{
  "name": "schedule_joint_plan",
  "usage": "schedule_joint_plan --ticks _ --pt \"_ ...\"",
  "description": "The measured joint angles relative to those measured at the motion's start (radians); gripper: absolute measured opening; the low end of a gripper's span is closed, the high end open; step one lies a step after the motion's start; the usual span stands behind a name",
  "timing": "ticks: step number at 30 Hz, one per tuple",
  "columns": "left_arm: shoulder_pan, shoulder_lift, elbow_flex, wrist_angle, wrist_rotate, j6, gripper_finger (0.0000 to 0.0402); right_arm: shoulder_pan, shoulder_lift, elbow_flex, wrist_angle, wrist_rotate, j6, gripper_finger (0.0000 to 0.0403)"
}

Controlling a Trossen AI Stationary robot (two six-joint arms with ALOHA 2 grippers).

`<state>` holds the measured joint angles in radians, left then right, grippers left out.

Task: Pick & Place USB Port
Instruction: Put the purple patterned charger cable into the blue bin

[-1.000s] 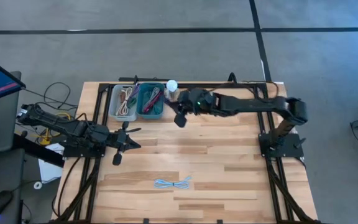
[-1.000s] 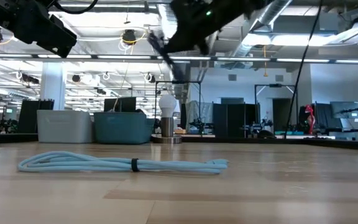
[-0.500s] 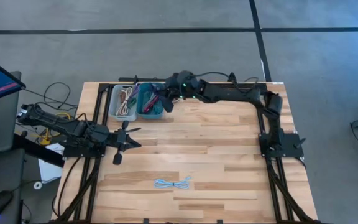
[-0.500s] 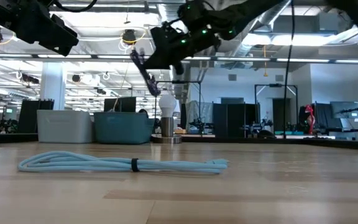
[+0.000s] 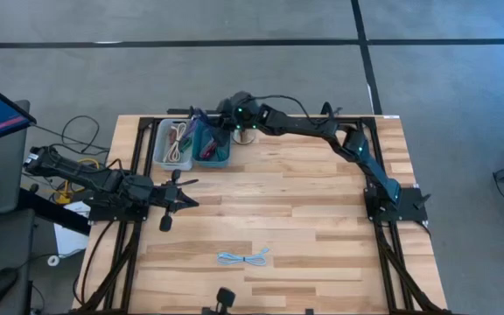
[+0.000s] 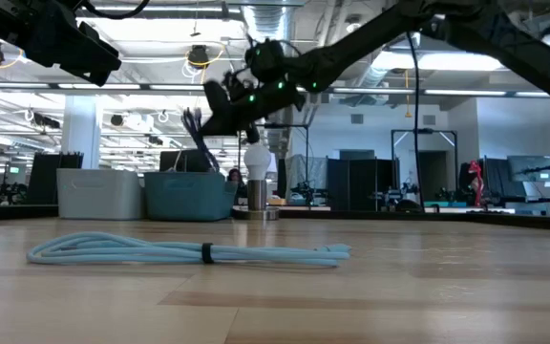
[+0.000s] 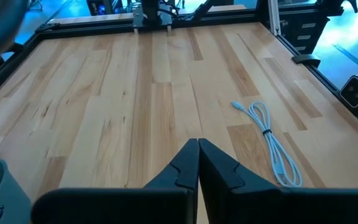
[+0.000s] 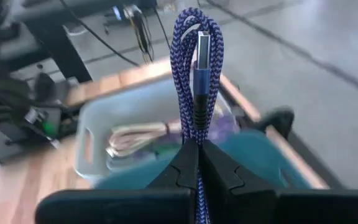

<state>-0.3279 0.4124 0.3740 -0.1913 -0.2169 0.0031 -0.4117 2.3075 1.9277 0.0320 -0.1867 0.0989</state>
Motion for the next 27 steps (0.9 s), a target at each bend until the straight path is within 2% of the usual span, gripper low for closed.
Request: schedule_joint_plan --ticks 9,20,27 --pt "0.0 0.0 0.0 -0.001 0.0 0.0 0.0009 -0.007 0.044 0.012 -0.017 0.003 0.053 0.0" --pt "0.0 0.0 0.0 0.001 0.0 0.0 0.001 -0.005 0.037 0.009 -0.045 0.003 0.065 0.0" --pt "0.0 0.0 0.0 0.001 0.0 0.0 0.001 0.026 0.029 0.018 -0.033 0.003 0.058 0.0037"
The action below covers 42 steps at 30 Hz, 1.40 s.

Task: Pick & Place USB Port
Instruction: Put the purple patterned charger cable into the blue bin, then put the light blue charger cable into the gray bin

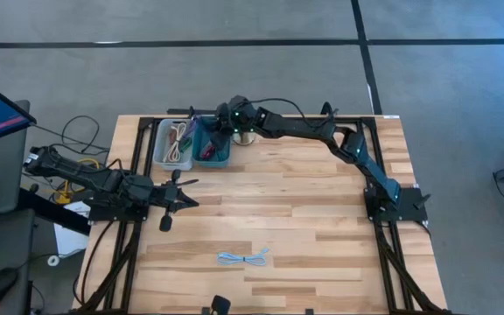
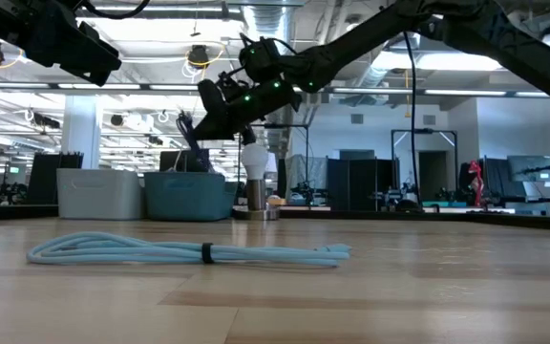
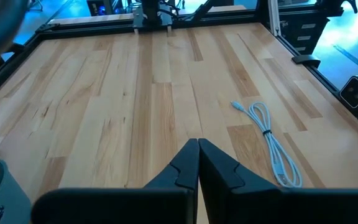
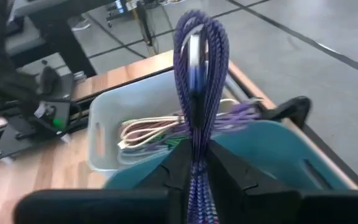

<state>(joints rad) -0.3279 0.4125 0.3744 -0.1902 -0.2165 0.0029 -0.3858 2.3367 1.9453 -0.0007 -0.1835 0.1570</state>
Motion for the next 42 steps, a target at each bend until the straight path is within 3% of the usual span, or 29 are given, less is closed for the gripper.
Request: schedule_joint_plan --ticks 11,19,26,31,42 --pt "0.0 0.0 0.0 -0.001 0.0 0.0 0.001 0.019 0.002 0.078 -0.1 -0.003 -0.029 0.0104" --pt "0.0 0.0 0.0 -0.003 0.0 -0.007 0.0009 0.023 0.001 0.185 -0.238 -0.002 -0.112 0.0122" --pt "0.0 0.0 0.0 -0.008 0.0 -0.007 0.001 0.039 -0.003 0.412 -0.572 -0.002 -0.155 0.0119" --pt "0.0 0.0 0.0 -0.011 0.0 -0.007 0.0009 0.072 -0.092 0.387 -0.728 0.0 -0.194 0.0118" --pt "0.0 0.0 0.0 -0.011 0.0 -0.008 0.0009 0.214 -0.231 0.387 -1.251 0.0 -0.157 0.0118"
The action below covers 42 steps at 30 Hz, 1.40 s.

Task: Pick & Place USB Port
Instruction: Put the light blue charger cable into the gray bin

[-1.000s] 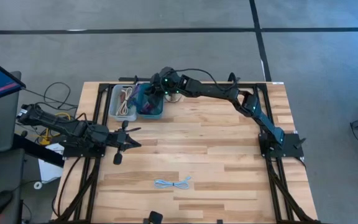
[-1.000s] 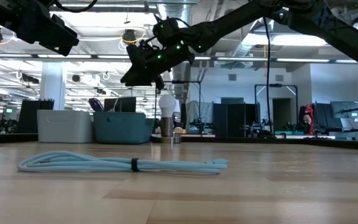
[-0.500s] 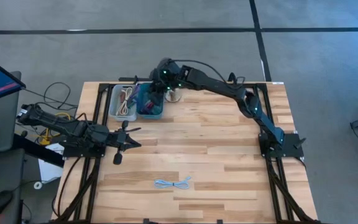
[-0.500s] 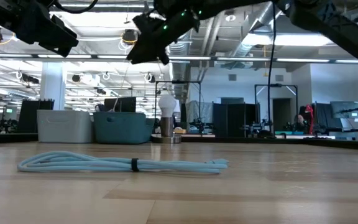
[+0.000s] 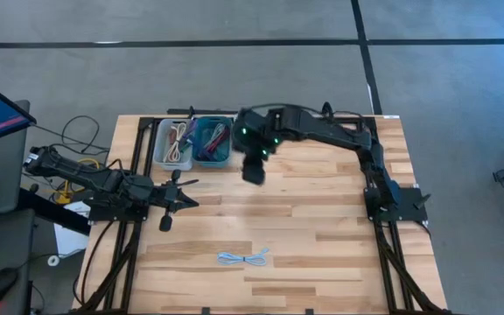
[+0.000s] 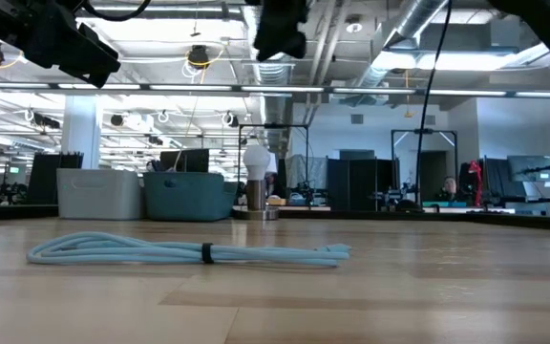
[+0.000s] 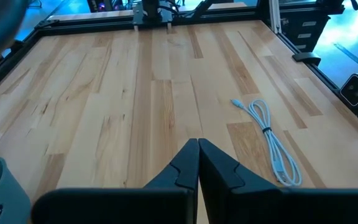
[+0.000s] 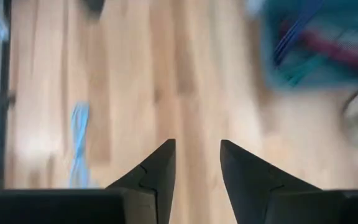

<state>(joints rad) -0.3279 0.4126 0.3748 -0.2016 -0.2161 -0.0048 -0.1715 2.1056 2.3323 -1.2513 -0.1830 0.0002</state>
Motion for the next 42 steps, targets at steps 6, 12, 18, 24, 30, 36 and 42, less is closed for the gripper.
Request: schedule_joint_plan --ticks 6,12,18,24,30,36,42 --pt "0.0 0.0 0.0 0.0 0.0 0.0 0.001 0.099 -0.005 -0.002 -0.203 0.001 0.017 0.0118" --pt "0.0 0.0 0.0 0.0 0.0 0.003 0.001 0.195 -0.005 -0.002 -0.204 0.152 0.035 0.0116" --pt "0.0 0.0 0.0 0.0 0.0 0.005 0.001 0.256 -0.057 -0.001 -0.19 0.364 -0.007 0.0083" --pt "0.0 0.0 0.0 0.0 0.0 0.001 0.001 0.268 -0.088 -0.002 -0.238 0.427 0.011 0.0052" --pt "0.0 0.0 0.0 0.0 0.002 -0.009 0.001 0.28 -0.098 -0.009 -0.318 0.52 0.066 0.004" --pt "0.0 0.0 0.0 0.0 0.002 -0.011 0.001 0.298 -0.204 -0.307 -0.218 0.648 0.114 0.0023" --pt "0.0 0.0 0.0 0.0 0.006 -0.011 0.0009 0.296 -0.508 -0.806 0.184 0.659 0.158 0.0004"
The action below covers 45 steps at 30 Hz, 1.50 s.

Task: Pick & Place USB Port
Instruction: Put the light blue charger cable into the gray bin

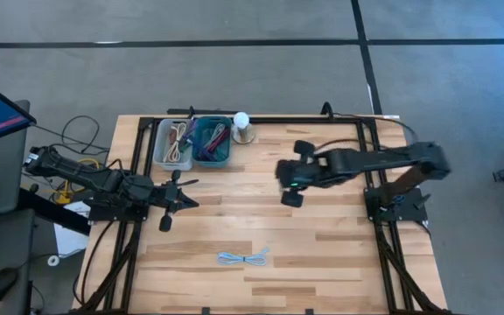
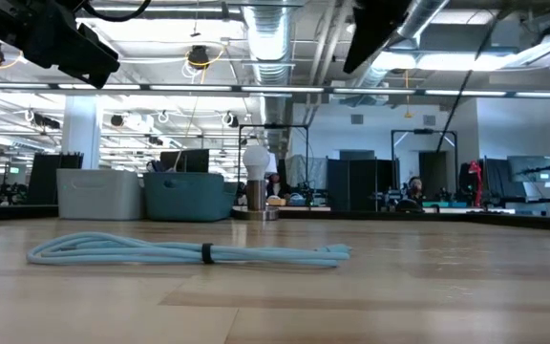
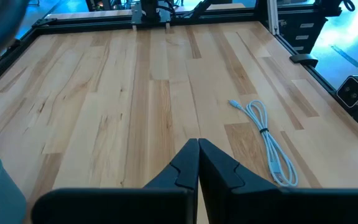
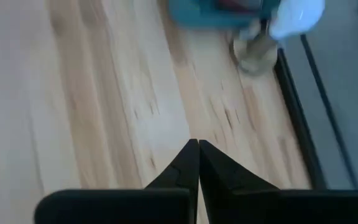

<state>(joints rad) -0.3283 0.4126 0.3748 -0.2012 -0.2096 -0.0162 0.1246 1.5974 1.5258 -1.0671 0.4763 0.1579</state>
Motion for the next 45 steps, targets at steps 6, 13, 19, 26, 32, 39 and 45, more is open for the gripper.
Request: schedule_joint_plan --ticks 6,13,19,26,32,39,45 --pt "0.0 0.0 0.0 0.0 0.0 0.004 0.001 0.0 -0.301 -0.387 0.349 -0.005 0.015 0.0002" --pt "0.0 0.008 0.0 0.002 0.001 0.01 0.001 0.022 -0.57 -0.737 0.664 -0.007 0.003 0.0003" --pt "0.0 0.017 0.0 0.09 0.001 0.012 0.001 0.054 -0.717 -0.943 0.898 -0.007 -0.015 0.0005" --pt "0.003 0.04 0.0 0.282 -0.003 0.006 0.001 0.083 -0.79 -1.158 1.219 -0.006 -0.134 0.0003" --pt "0.004 0.183 0.001 0.279 -0.096 -0.024 0.001 0.081 -0.801 -1.301 1.514 -0.003 -0.195 0.0003" --pt "0.003 0.458 0.065 0.278 -0.13 -0.069 0.001 0.05 -0.8 -1.348 1.533 0.0 -0.131 0.0003" --pt "0.012 0.606 0.147 0.277 -0.13 -0.076 0.0018 0.032 -0.8 -1.351 1.518 0.0 -0.107 0.0003"
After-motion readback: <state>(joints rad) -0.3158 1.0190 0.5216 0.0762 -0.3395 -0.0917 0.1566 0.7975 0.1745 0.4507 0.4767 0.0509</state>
